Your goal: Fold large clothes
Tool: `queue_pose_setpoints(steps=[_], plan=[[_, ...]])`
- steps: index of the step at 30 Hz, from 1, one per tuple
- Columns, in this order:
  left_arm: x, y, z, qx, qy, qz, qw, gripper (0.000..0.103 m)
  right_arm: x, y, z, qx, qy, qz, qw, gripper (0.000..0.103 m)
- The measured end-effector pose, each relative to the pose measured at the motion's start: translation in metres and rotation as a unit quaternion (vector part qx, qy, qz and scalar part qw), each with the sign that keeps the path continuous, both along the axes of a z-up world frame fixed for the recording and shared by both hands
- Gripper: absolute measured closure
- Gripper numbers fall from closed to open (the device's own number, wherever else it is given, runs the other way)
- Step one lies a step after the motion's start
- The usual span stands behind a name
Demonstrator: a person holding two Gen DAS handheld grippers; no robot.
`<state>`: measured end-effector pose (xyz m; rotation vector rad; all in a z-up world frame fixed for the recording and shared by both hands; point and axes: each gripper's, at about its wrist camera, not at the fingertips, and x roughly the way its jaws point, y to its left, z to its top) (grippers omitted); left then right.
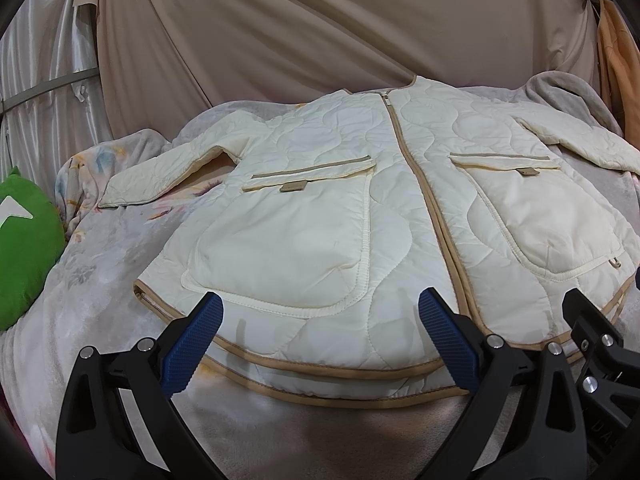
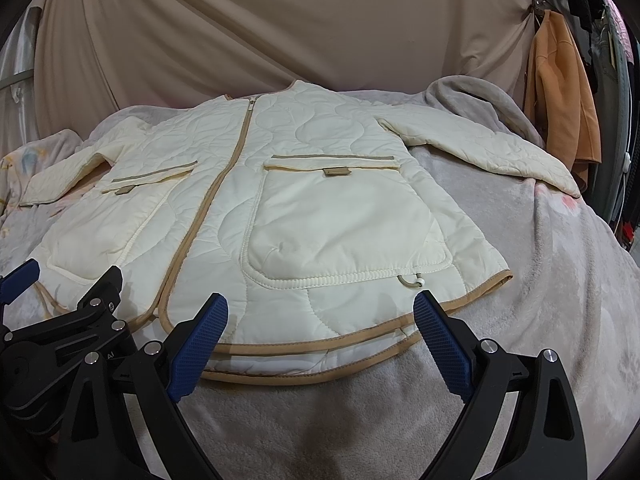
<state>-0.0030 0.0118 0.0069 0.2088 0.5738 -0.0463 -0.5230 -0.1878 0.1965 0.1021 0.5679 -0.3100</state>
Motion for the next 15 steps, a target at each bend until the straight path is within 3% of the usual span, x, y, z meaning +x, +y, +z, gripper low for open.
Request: queue_pose_setpoints(steps=[10,13,15], plan=[[0.000,0.005,0.001,0.006,0.000,0.002,1.0000,0.007,0.000,0.000,0.000,0.000,0.000,0.000,1.000,0.011],[0.008,0.001,0.001,0.020,0.017,0.007,0.9996,0.007,0.000,0.000,0.001,0.000,0.000,0.001,1.000,0.011],[0.013,0.010,0.009,0.009,0.015,0.000,0.9998,0.007,-0.001,-0.002,-0.001,-0.001,0.001,0.000,1.000,0.011]])
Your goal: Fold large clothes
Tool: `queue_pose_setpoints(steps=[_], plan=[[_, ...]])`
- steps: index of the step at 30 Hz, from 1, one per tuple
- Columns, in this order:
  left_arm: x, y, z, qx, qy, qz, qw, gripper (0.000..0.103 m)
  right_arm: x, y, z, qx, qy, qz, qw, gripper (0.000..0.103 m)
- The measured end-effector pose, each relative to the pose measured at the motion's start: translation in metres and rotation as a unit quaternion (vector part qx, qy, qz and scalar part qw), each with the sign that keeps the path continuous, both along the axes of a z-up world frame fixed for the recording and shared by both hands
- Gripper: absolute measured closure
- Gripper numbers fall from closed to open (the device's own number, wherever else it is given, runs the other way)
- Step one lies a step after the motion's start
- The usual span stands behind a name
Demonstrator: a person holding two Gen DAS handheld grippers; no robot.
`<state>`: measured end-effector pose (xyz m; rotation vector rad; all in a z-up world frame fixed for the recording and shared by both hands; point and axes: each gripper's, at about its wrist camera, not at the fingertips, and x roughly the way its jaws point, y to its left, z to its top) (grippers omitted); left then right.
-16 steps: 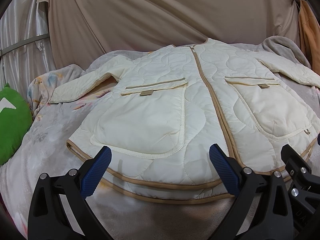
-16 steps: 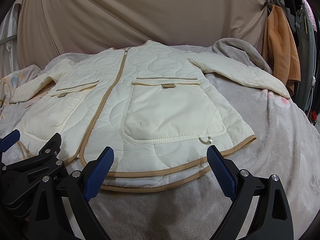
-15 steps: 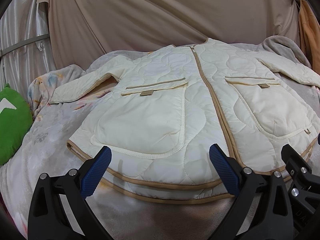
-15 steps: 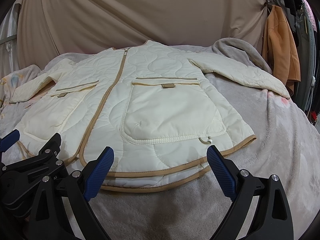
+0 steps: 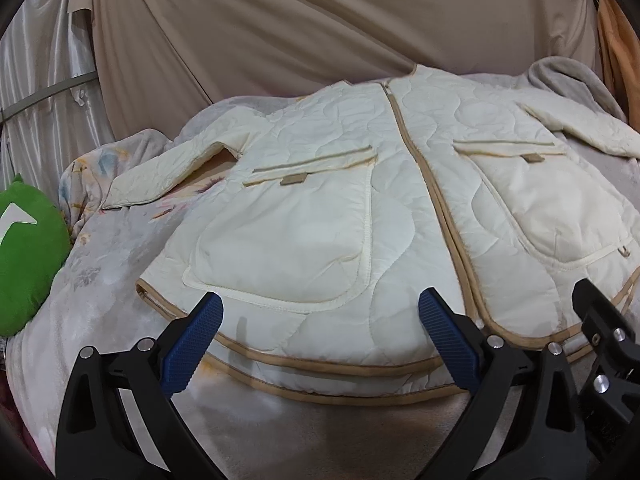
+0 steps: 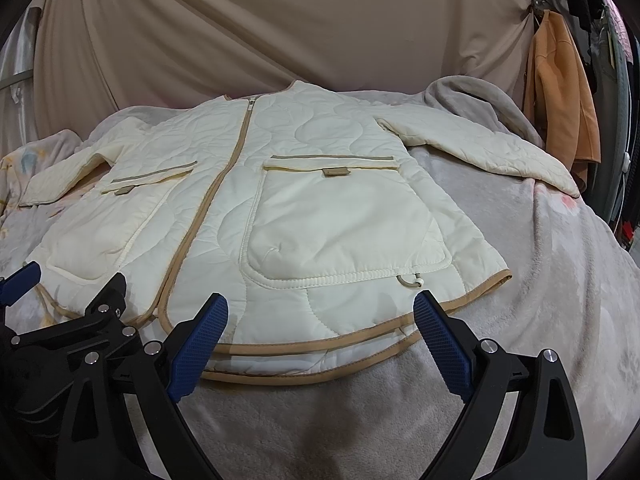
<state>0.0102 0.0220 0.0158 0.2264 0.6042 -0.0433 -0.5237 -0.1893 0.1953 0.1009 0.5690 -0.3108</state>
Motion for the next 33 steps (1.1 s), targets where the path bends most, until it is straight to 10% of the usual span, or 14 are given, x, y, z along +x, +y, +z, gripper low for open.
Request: queue_pose_setpoints(steps=[10,18,33], plan=[[0.031,0.050,0.069,-0.030,-0.069,-0.024,0.9969,0.007,-0.010,-0.025,0.033,0.018,-0.025,0.009,0.999,0.011],[0.114,0.077,0.110,-0.025,-0.058,-0.042,0.9971,0.006,0.018,-0.135,0.069,0.021,-0.024,-0.046,0.998,0.011],[0.203,0.068,0.080,-0.019,-0.002,-0.065,0.9977,0.006,0.070,-0.360,0.034,0.147,-0.018,-0.227,0.963,0.011]])
